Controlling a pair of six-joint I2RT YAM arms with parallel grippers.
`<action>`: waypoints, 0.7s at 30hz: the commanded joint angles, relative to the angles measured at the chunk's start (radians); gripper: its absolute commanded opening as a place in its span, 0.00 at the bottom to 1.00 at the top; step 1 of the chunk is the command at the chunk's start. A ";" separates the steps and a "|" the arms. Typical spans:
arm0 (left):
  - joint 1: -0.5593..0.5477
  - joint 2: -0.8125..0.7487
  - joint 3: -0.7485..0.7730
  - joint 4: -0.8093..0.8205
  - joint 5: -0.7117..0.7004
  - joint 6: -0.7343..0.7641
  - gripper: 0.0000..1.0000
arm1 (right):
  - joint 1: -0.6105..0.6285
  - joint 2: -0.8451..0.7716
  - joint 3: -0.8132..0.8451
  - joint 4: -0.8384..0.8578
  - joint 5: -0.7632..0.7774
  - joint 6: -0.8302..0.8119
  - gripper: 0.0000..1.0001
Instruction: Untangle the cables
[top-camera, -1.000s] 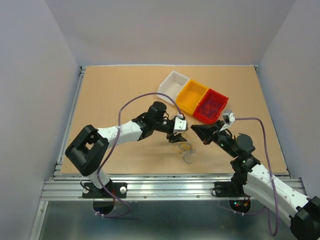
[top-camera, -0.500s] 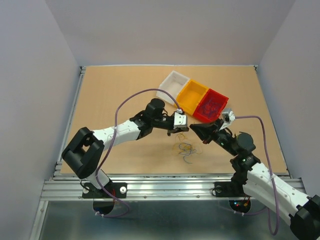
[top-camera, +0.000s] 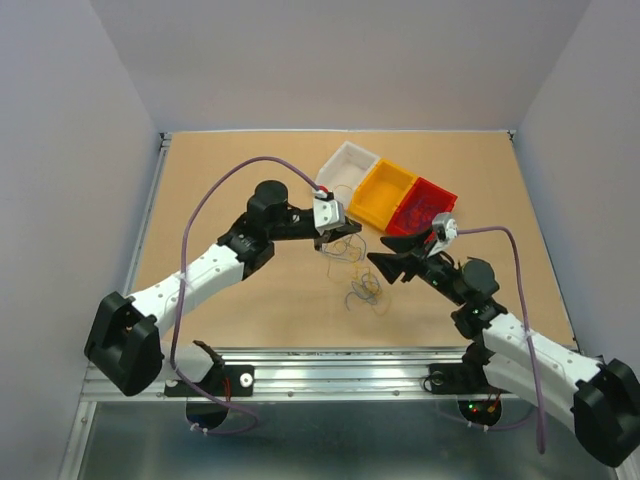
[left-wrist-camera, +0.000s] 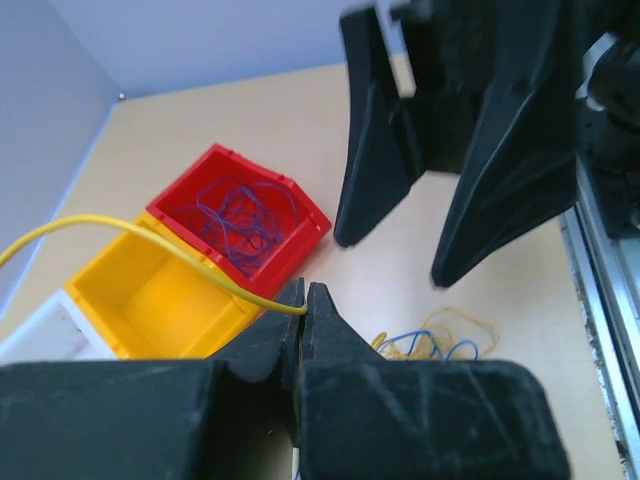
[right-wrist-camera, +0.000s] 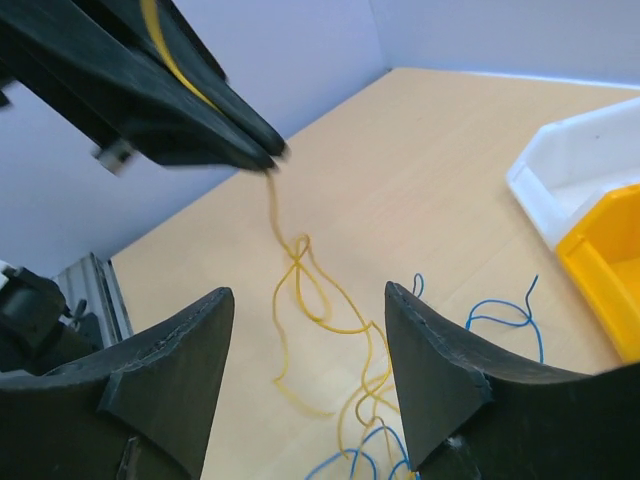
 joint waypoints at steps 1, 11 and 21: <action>0.009 -0.077 0.005 0.052 0.080 -0.088 0.00 | 0.009 0.174 -0.012 0.257 -0.072 -0.060 0.67; 0.020 -0.114 0.044 0.062 0.042 -0.136 0.00 | 0.032 0.641 0.140 0.535 -0.228 -0.036 0.67; 0.131 -0.005 0.406 -0.069 -0.109 -0.188 0.00 | 0.048 0.782 0.158 0.577 -0.227 -0.051 0.66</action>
